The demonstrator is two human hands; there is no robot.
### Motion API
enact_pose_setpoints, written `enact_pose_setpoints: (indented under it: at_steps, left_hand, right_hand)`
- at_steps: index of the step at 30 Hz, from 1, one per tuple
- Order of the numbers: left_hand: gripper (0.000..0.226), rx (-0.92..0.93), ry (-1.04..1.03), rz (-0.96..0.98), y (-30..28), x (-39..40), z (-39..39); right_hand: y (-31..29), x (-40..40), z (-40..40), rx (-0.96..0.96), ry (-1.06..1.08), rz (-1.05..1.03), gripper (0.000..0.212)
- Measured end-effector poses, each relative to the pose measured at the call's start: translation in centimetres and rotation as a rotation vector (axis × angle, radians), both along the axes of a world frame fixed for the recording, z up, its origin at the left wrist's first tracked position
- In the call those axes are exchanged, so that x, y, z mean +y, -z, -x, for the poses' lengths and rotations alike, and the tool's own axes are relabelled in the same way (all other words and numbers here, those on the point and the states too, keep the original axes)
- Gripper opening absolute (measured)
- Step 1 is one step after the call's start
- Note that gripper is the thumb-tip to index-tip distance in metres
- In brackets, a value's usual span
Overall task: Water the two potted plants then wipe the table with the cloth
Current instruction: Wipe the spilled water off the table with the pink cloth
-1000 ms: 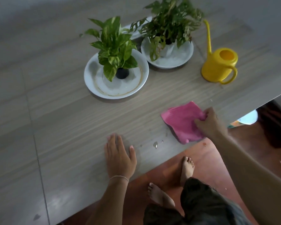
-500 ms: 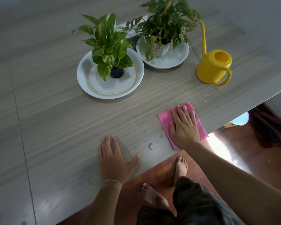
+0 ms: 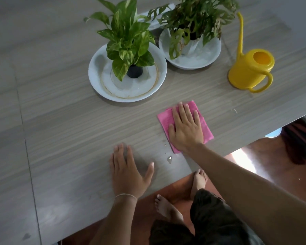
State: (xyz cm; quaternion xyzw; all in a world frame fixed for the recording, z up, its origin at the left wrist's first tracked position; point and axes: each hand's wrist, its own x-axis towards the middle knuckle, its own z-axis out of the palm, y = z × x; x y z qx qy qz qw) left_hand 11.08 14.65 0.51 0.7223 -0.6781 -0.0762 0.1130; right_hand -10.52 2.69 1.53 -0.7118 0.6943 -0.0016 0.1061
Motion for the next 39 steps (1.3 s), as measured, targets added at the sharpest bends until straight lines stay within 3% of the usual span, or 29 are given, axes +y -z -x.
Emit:
enact_pose_setpoints:
  at_steps: [7, 11, 15, 20, 26, 34, 39]
  left_hand:
    - [0.091, 0.040, -0.021, 0.016, 0.3, 0.0, -0.2]
    - [0.089, 0.036, -0.020, 0.019, 0.2, -0.1, -0.2]
    - [0.082, 0.043, -0.022, 0.023, 0.2, 0.0, -0.1]
    - [0.060, 0.060, -0.028, 0.064, 0.5, -0.1, -0.3]
    - [0.059, 0.099, -0.014, 0.136, 0.9, -0.2, -0.7]
    - [0.060, 0.065, -0.018, 0.156, 1.9, -0.3, -1.0]
    - [0.060, 0.068, 0.002, 0.215, 2.2, -0.3, -0.9]
  right_hand:
    - [-0.4, -10.5, 2.8, 0.014, 0.129, -0.005, 0.072]
    - [-0.1, -12.6, 3.8, 0.043, 0.117, -0.015, 0.072]
    - [-0.2, -8.4, 1.9, 0.020, 0.075, 0.014, 0.070]
    - [-0.2, 3.0, -3.4, -0.034, -0.107, 0.035, 0.067]
    - [0.2, 9.7, -0.5, -0.057, -0.154, 0.079, 0.069]
    - [0.2, -0.5, 8.7, 0.029, 0.156, 0.020, 0.073]
    - [0.2, -8.1, 12.5, 0.057, 0.230, 0.026, 0.077]
